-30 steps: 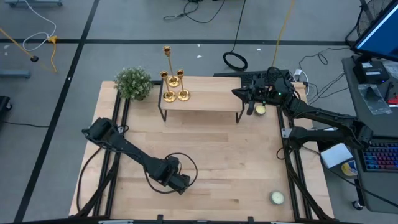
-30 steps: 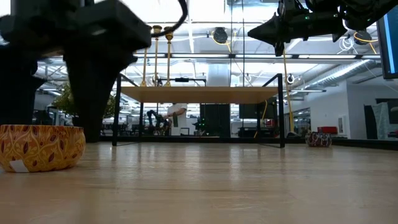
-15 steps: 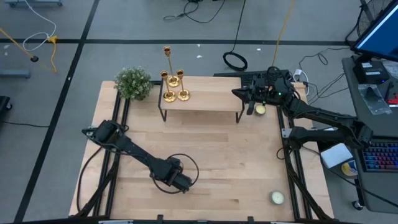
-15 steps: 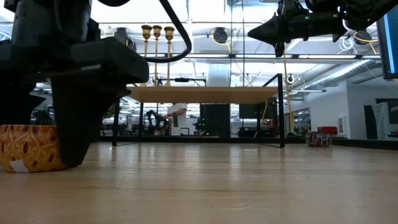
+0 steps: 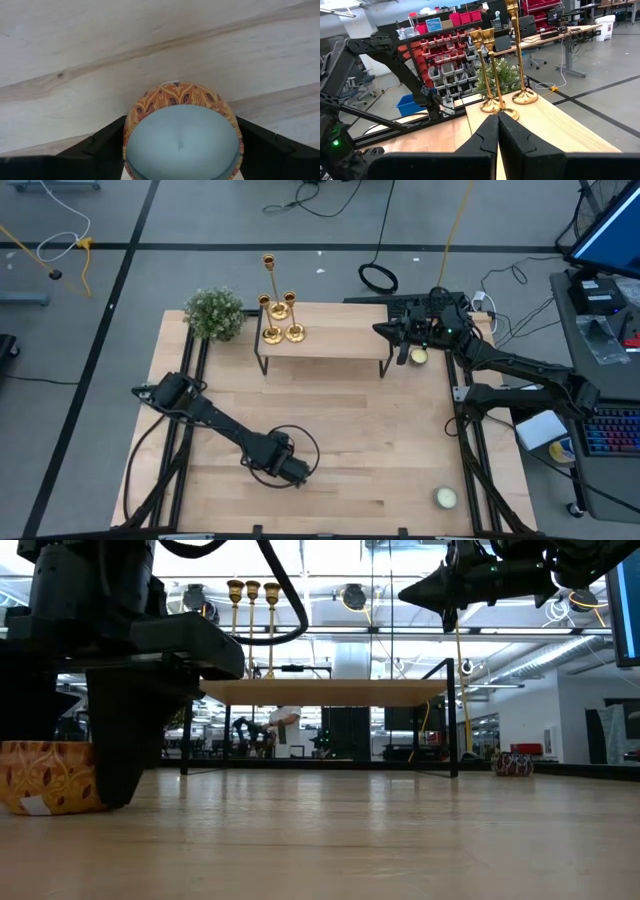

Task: Pick & Place candle stick holders
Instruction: Put the orange patterned scented candle on the shelf

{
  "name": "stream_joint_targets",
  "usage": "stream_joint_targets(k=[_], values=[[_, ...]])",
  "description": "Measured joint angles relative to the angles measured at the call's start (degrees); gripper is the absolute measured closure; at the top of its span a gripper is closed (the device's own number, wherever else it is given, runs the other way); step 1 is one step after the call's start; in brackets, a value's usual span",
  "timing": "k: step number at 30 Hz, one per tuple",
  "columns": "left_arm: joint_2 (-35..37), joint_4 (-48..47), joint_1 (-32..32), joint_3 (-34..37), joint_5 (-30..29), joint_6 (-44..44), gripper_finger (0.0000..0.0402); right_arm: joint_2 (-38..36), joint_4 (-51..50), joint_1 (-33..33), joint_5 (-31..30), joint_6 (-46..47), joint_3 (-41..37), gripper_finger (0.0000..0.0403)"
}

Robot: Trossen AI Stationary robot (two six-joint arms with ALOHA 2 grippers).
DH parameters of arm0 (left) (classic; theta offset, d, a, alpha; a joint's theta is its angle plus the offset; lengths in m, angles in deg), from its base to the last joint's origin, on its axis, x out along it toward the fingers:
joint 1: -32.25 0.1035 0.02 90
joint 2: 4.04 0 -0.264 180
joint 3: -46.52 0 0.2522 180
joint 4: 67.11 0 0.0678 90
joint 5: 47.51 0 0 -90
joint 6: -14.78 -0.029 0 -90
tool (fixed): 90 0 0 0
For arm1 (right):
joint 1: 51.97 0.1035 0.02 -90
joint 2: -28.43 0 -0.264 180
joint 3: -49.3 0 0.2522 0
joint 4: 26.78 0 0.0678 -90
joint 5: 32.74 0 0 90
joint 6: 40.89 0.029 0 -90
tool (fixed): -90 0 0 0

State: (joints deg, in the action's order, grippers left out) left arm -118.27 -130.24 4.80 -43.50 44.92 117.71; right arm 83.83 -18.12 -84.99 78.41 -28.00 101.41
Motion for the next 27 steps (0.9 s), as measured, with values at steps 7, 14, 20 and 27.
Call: stream_joint_targets(k=[7,14,20,27], values=[[2.0,-0.4,1.3,-2.2,-3.4,-4.1,0.0107,0.0,-0.1,0.0,0.0,0.0,0.0,0.0399],[6.2,-0.9,4.7,-5.3,-10.9,-12.4,0.0109,0.0,-0.2,0.0,0.0,0.0,0.0,0.0399],[7.0,-4.1,9.1,-12.3,-16.4,-25.3,0.0109,0.0,-0.4,0.0,0.0,0.0,0.0,0.0399],[7.0,-6.7,15.2,-20.5,-22.4,-41.9,0.0109,0.0,-0.7,0.0,0.0,0.0,0.0,0.0399]])
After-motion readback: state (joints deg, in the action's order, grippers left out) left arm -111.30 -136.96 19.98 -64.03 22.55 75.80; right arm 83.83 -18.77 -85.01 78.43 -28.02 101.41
